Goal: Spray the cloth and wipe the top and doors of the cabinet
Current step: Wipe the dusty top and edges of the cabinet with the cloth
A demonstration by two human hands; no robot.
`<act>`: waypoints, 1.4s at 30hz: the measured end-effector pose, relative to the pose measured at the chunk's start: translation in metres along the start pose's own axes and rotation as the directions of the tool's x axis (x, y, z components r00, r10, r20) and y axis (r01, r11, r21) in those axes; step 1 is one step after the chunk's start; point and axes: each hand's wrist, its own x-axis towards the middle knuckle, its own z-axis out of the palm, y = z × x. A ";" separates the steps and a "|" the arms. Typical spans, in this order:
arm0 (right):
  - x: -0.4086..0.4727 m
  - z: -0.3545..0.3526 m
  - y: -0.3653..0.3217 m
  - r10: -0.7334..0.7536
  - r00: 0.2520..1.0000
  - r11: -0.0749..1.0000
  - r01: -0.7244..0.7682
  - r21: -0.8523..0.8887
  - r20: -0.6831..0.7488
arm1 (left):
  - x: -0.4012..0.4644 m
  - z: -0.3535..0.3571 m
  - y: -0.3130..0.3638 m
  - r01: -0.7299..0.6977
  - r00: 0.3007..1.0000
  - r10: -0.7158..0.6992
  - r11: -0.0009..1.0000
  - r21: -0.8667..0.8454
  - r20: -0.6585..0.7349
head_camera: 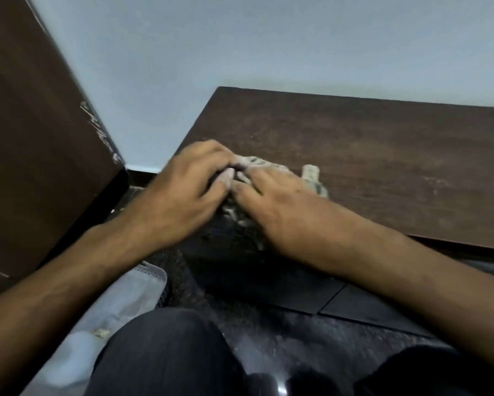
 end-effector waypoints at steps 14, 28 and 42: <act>-0.004 0.002 0.008 0.011 1.000 0.992 -0.014 0.125 0.024 | -0.035 -0.030 -0.040 0.212 0.965 -0.222 0.974 -0.081 -0.143; 0.044 0.006 -0.019 -0.166 0.986 0.976 0.168 0.140 -0.026 | -0.038 -0.035 -0.037 0.179 0.965 -0.189 0.981 -0.069 -0.184; -0.141 -0.022 0.090 0.084 0.996 0.996 -0.085 0.017 0.044 | 0.001 0.012 -0.002 -0.140 0.985 0.143 0.990 -0.037 0.101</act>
